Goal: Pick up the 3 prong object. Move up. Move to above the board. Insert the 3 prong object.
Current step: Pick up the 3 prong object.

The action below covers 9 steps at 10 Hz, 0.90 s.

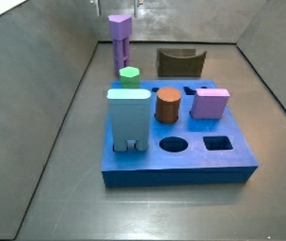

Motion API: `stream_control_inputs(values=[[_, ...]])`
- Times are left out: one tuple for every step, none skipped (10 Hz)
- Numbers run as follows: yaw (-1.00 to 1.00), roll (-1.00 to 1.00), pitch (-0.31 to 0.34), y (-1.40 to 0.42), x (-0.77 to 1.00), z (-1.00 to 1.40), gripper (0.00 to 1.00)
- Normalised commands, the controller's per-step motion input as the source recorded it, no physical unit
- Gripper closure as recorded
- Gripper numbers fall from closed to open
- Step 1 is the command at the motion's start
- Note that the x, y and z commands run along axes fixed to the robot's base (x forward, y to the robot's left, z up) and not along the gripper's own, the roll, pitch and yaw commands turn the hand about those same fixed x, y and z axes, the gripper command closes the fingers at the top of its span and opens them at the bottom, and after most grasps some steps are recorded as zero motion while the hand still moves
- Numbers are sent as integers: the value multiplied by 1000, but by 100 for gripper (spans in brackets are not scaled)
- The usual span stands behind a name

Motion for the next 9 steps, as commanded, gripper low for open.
stream_control_inputs(values=[[211, -170, -213, -209, 0, -134, 0], [129, -139, -224, -223, 0, -100, 0], [83, -153, -251, -263, 0, -166, 0], [71, -133, -239, -280, 0, -77, 0], [6, -161, -254, -254, 0, -49, 0], [0, -177, -253, -257, 0, -51, 0], [0, -206, -296, -246, 0, -94, 0], [0, 7, 0, 0, 0, 0, 0], [0, 0, 0, 0, 0, 0, 0]])
